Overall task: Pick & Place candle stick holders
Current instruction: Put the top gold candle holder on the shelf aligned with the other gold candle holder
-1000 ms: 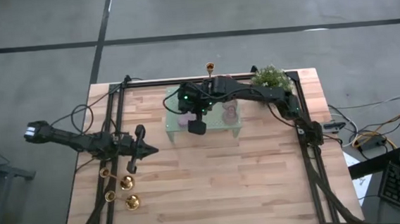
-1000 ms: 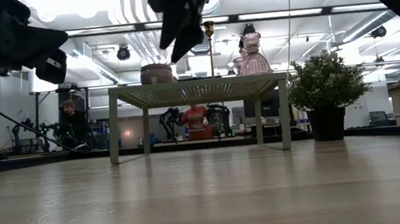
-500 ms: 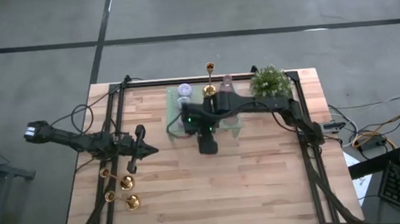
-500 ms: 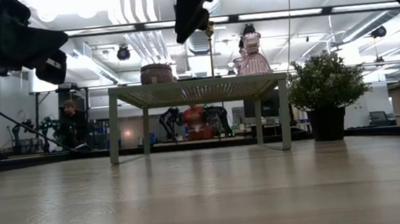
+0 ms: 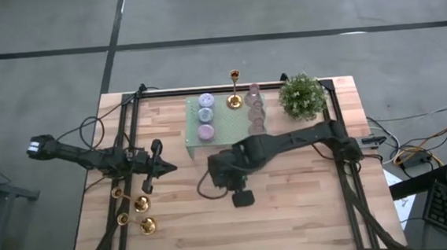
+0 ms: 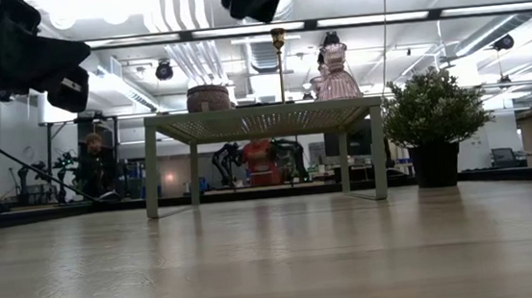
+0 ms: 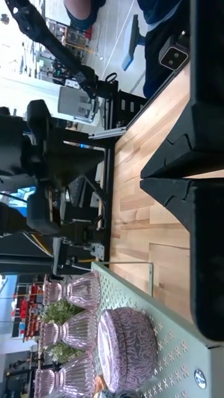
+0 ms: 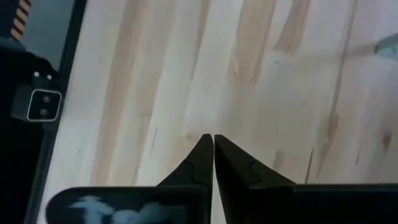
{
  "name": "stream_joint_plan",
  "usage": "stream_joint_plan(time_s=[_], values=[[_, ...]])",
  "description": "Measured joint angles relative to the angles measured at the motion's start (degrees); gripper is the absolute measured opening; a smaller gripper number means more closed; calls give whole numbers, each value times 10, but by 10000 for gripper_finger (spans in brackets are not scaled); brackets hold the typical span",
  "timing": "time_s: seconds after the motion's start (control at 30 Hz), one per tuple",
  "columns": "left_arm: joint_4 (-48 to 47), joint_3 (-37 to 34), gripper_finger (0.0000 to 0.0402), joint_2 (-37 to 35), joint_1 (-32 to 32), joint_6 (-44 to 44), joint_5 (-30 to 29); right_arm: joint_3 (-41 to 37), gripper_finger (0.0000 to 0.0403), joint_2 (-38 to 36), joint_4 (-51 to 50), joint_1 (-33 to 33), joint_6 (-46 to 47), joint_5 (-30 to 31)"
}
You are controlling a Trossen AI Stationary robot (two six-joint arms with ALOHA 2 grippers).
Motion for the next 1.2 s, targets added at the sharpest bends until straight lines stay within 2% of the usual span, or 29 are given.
stream_joint_plan(time_s=[0.17,0.5,0.67,0.83,1.2], values=[[-2,0,5,0,0,0,0,-137,8,-101,126,32,12,40],[-4,0,5,1,0,0,0,-454,8,-382,353,121,77,255],[-5,0,5,1,0,0,0,-619,8,-507,488,185,47,344],[-5,0,5,1,0,0,0,-750,8,-617,550,218,72,379],[-7,0,5,1,0,0,0,-986,8,-790,764,243,-21,406]])
